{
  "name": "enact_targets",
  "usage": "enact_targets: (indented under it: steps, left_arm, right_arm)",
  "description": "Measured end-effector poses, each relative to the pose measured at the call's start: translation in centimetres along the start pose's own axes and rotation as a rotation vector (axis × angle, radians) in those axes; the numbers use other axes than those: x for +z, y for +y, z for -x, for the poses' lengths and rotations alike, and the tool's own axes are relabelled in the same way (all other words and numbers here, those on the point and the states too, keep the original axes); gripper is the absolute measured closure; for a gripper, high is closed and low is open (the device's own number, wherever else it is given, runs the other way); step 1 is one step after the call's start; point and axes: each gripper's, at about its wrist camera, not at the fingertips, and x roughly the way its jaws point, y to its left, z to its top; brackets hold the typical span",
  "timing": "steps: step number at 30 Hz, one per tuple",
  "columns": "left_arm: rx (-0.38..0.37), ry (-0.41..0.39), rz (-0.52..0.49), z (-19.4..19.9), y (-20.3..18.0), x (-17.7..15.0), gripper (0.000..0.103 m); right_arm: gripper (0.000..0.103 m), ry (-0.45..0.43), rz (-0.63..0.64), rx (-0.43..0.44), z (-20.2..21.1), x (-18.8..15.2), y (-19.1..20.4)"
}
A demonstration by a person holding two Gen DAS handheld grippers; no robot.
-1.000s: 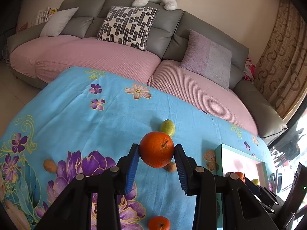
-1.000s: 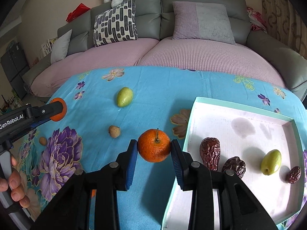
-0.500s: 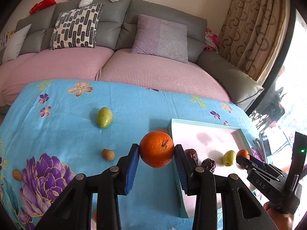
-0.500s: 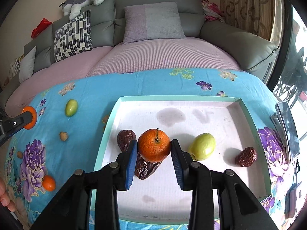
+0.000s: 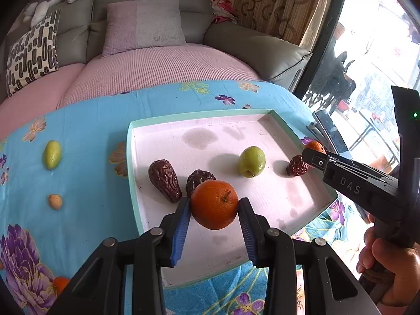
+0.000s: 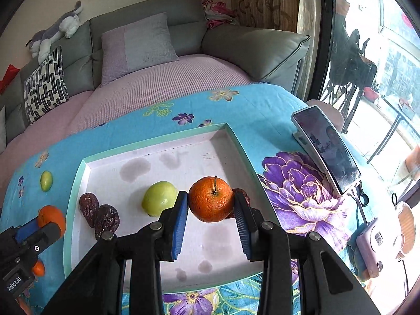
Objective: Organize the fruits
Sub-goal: 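Carry both held tangerines over the white tray with both tools, then open the left tool to drop its tangerine in the tray while the right tool releases its tangerine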
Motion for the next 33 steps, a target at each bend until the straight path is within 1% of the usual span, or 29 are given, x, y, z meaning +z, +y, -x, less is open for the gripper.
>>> enact_targets:
  steps: [4,13,17,22,33]
  left_arm:
    - [0.008,0.031,-0.011,-0.8,-0.2,-0.4,0.063]
    - [0.054,0.084,0.029,-2.3,1.9,-1.5,0.063]
    - [0.074,0.100,0.028,-2.9,2.1,-1.7,0.063]
    - [0.077,0.123,0.021,-3.6,2.1,-1.9,0.063]
    - [0.079,0.129,0.016,-3.7,2.1,-1.9,0.063]
  right_arm:
    - [0.066,0.020,0.015,0.023,-0.8,-0.2,0.4]
    - [0.066,0.075,0.031,0.044,-2.5,-0.9,0.8]
    - [0.066,0.099,0.037,0.048,-3.3,-1.2,0.9]
    - [0.066,0.129,0.051,0.058,-4.3,-1.6,1.3]
    - [0.066,0.179,0.062,0.050,-5.9,-2.2,1.5]
